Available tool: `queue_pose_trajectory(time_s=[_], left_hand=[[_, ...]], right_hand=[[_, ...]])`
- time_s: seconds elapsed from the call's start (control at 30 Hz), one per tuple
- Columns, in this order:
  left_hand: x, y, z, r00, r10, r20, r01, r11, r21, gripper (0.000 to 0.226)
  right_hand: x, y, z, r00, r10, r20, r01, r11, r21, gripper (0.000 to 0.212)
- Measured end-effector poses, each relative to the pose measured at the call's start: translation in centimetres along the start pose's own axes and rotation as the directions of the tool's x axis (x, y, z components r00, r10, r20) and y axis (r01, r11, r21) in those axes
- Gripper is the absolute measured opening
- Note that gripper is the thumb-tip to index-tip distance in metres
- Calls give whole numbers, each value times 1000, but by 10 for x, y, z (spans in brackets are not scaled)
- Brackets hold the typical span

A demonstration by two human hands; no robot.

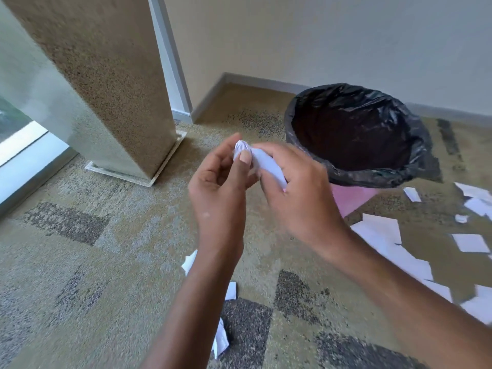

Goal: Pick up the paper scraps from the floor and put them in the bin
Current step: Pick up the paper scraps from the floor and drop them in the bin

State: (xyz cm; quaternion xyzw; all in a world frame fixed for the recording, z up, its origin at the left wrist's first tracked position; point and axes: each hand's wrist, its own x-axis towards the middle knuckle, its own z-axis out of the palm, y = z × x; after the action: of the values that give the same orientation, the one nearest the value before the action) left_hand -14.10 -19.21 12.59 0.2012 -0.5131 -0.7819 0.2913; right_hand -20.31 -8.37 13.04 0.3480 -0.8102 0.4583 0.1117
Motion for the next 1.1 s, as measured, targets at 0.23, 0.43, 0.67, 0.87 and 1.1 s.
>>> queue_pose_trajectory(time_s=[0.23,0.43,0.67,0.87,1.1], left_hand=[[7,18,71,983,20,180,-32,997,63,32],[18,2,104,961,-149,233,109,979,173,40],[13,-8,104,942,-196,272,132,962,240,41],[9,-5,88,948,-181,262,116,963,244,32],[2,3,15,959,-198,202,157,967,201,22]], right_hand=[[20,5,-69,971,124,-204,-133,991,-31,33],[25,48,-99,921,315,-231,-321,947,13,35],[15,67,-102,897,367,-246,-368,929,44,32],[12,59,-92,909,345,-233,-347,937,35,26],[-11,23,-59,964,238,-121,-225,968,114,19]])
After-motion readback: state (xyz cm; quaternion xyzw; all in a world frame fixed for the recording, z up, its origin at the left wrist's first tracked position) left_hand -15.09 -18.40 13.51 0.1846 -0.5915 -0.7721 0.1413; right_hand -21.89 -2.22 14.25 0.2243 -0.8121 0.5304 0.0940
